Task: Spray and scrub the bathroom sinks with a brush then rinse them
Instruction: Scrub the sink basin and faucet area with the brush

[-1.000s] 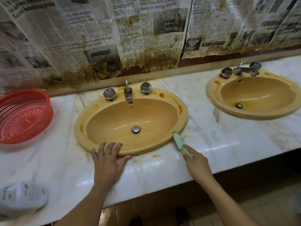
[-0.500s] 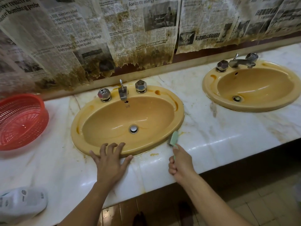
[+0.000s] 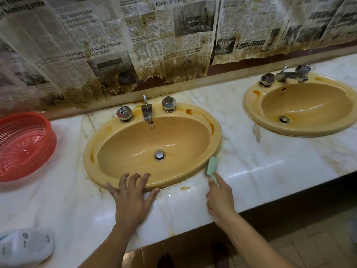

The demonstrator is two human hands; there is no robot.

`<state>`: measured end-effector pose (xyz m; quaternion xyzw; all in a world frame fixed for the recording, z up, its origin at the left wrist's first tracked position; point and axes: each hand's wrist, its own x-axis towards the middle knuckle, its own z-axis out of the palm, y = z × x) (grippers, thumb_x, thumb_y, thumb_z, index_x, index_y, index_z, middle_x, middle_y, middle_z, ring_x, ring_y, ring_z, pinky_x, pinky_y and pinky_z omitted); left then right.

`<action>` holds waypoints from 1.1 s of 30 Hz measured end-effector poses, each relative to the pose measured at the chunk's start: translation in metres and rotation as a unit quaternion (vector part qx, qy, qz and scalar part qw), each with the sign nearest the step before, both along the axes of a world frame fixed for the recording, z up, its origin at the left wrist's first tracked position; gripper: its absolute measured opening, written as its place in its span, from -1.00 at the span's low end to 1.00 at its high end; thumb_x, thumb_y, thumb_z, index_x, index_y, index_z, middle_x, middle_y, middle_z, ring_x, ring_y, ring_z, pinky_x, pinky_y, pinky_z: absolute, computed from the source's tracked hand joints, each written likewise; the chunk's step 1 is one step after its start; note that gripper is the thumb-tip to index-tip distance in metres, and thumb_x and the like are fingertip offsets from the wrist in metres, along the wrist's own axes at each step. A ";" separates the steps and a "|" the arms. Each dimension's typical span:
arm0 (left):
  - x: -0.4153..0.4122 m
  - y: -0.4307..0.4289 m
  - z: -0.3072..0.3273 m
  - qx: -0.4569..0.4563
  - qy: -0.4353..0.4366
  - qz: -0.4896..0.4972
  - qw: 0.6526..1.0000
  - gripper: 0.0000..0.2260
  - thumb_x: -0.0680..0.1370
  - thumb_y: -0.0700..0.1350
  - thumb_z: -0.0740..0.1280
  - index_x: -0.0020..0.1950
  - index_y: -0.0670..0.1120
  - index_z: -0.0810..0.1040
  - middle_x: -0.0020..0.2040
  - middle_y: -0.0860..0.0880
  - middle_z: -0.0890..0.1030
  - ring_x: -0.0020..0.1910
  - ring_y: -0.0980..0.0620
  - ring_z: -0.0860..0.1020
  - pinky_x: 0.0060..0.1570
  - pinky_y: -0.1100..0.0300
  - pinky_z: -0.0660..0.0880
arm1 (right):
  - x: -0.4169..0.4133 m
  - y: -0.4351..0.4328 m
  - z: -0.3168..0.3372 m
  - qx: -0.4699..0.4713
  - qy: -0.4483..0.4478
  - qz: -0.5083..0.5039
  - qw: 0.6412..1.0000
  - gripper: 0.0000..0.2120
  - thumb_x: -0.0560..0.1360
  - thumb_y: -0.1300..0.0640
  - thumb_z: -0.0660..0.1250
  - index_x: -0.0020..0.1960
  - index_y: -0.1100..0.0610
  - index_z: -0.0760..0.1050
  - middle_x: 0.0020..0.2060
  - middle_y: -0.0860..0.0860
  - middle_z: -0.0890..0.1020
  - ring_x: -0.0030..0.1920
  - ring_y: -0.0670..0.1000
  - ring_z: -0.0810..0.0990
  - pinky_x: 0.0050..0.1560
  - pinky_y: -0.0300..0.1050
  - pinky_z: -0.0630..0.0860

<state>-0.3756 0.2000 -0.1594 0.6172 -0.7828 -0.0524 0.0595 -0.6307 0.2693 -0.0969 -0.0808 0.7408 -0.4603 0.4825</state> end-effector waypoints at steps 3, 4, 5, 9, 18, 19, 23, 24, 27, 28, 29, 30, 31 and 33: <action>0.000 0.000 0.000 0.005 -0.004 0.001 1.000 -0.46 0.55 0.44 0.13 0.41 0.21 0.49 0.30 0.05 0.54 0.47 -0.18 0.33 0.41 -0.52 -0.06 | 0.012 -0.003 0.002 -0.012 -0.036 -0.014 0.999 -0.67 0.69 0.02 0.15 0.40 -0.23 0.46 -0.34 0.06 0.37 -0.50 -0.05 0.28 -0.55 -0.23 0.24; 0.000 0.000 0.000 0.007 -0.005 0.003 1.000 -0.46 0.55 0.44 0.13 0.41 0.21 0.49 0.31 0.05 0.54 0.47 -0.17 0.33 0.41 -0.52 -0.06 | 0.005 -0.013 0.001 -0.012 -0.040 -0.031 0.999 -0.66 0.68 0.03 0.15 0.40 -0.20 0.48 -0.35 0.06 0.36 -0.50 -0.05 0.27 -0.55 -0.23 0.23; 0.000 0.000 0.000 0.009 -0.006 0.003 1.000 -0.46 0.55 0.45 0.12 0.41 0.22 0.49 0.31 0.06 0.54 0.48 -0.17 0.32 0.41 -0.52 -0.07 | -0.006 -0.025 -0.001 -0.012 -0.042 -0.049 0.998 -0.65 0.67 0.04 0.14 0.41 -0.18 0.48 -0.36 0.05 0.35 -0.51 -0.04 0.27 -0.56 -0.24 0.22; -0.001 0.000 0.000 0.008 -0.008 0.005 1.000 -0.45 0.55 0.45 0.11 0.41 0.22 0.48 0.31 0.06 0.54 0.47 -0.17 0.32 0.41 -0.52 -0.06 | -0.063 -0.067 0.006 -0.005 -0.061 -0.077 0.995 -0.65 0.66 0.08 0.15 0.38 -0.16 0.52 -0.40 0.02 0.34 -0.48 -0.04 0.21 -0.52 -0.24 0.15; 0.000 0.001 0.002 -0.005 -0.003 0.006 1.000 -0.47 0.55 0.44 0.14 0.41 0.21 0.47 0.31 0.05 0.53 0.46 -0.16 0.34 0.40 -0.52 -0.02 | 0.011 0.000 0.001 -0.003 -0.015 -0.010 1.000 -0.69 0.69 -0.01 0.15 0.37 -0.28 0.46 -0.39 0.03 0.38 -0.49 -0.05 0.31 -0.54 -0.21 0.26; 0.000 0.001 0.002 -0.004 -0.003 0.005 1.000 -0.47 0.55 0.44 0.14 0.41 0.21 0.47 0.31 0.05 0.53 0.47 -0.16 0.34 0.40 -0.52 -0.02 | 0.024 0.011 0.004 -0.004 -0.030 0.001 1.000 -0.69 0.70 0.00 0.16 0.36 -0.31 0.44 -0.42 0.02 0.36 -0.50 -0.06 0.29 -0.54 -0.22 0.24; 0.000 0.001 0.000 -0.005 -0.005 0.006 1.000 -0.46 0.55 0.45 0.13 0.41 0.22 0.47 0.31 0.06 0.53 0.47 -0.15 0.33 0.41 -0.51 -0.03 | 0.018 0.000 0.007 -0.011 -0.060 -0.030 0.998 -0.71 0.70 0.05 0.16 0.30 -0.32 0.42 -0.42 0.03 0.31 -0.53 -0.06 0.22 -0.55 -0.23 0.18; 0.000 0.001 0.000 -0.008 -0.005 0.004 1.000 -0.46 0.55 0.45 0.13 0.41 0.21 0.47 0.31 0.06 0.53 0.47 -0.16 0.33 0.40 -0.51 -0.03 | 0.004 -0.011 0.006 -0.011 -0.060 -0.046 0.997 -0.71 0.70 0.06 0.15 0.29 -0.30 0.43 -0.42 0.03 0.31 -0.53 -0.06 0.23 -0.55 -0.23 0.17; 0.000 0.001 -0.001 -0.014 -0.001 0.003 1.000 -0.45 0.55 0.45 0.13 0.42 0.21 0.47 0.31 0.05 0.52 0.47 -0.17 0.32 0.40 -0.51 -0.04 | -0.040 -0.037 0.015 -0.008 -0.071 -0.061 0.996 -0.76 0.69 0.07 0.15 0.14 -0.20 0.55 -0.42 0.02 0.29 -0.50 -0.05 0.19 -0.52 -0.23 0.13; 0.000 0.002 -0.001 -0.014 -0.002 0.004 1.000 -0.45 0.55 0.45 0.12 0.43 0.21 0.46 0.32 0.05 0.52 0.47 -0.16 0.32 0.40 -0.51 -0.05 | -0.050 -0.041 0.018 -0.007 -0.076 -0.054 0.996 -0.75 0.68 0.08 0.16 0.07 -0.16 0.59 -0.42 0.01 0.28 -0.48 -0.05 0.17 -0.49 -0.22 0.11; 0.001 0.002 -0.001 -0.013 -0.004 0.005 1.000 -0.45 0.56 0.45 0.10 0.43 0.22 0.45 0.32 0.05 0.51 0.47 -0.16 0.31 0.40 -0.51 -0.05 | -0.058 -0.042 0.021 -0.008 -0.079 -0.042 0.996 -0.74 0.68 0.08 0.16 0.01 -0.16 0.59 -0.42 0.01 0.27 -0.46 -0.05 0.16 -0.46 -0.20 0.09; 0.001 0.002 -0.002 -0.013 -0.007 0.006 1.000 -0.45 0.56 0.46 0.09 0.43 0.22 0.45 0.32 0.05 0.51 0.47 -0.16 0.31 0.40 -0.51 -0.05 | -0.061 -0.040 0.023 -0.009 -0.079 -0.030 0.996 -0.73 0.69 0.08 0.16 -0.03 -0.16 0.58 -0.42 0.01 0.27 -0.46 -0.05 0.15 -0.44 -0.19 0.08; 0.001 0.002 -0.002 -0.012 -0.008 0.008 1.000 -0.44 0.56 0.46 0.09 0.43 0.22 0.44 0.32 0.06 0.51 0.48 -0.16 0.30 0.40 -0.51 -0.05 | -0.060 -0.036 0.025 -0.007 -0.077 -0.022 0.997 -0.73 0.69 0.07 0.16 -0.02 -0.18 0.58 -0.43 0.00 0.26 -0.46 -0.05 0.15 -0.43 -0.19 0.08; 0.000 0.002 -0.003 -0.012 -0.007 0.010 1.000 -0.44 0.56 0.46 0.08 0.43 0.22 0.44 0.33 0.05 0.51 0.48 -0.16 0.30 0.40 -0.51 -0.05 | -0.048 -0.022 0.022 -0.003 -0.071 -0.001 0.997 -0.75 0.70 0.04 0.14 0.05 -0.22 0.56 -0.43 0.00 0.27 -0.49 -0.06 0.17 -0.46 -0.20 0.09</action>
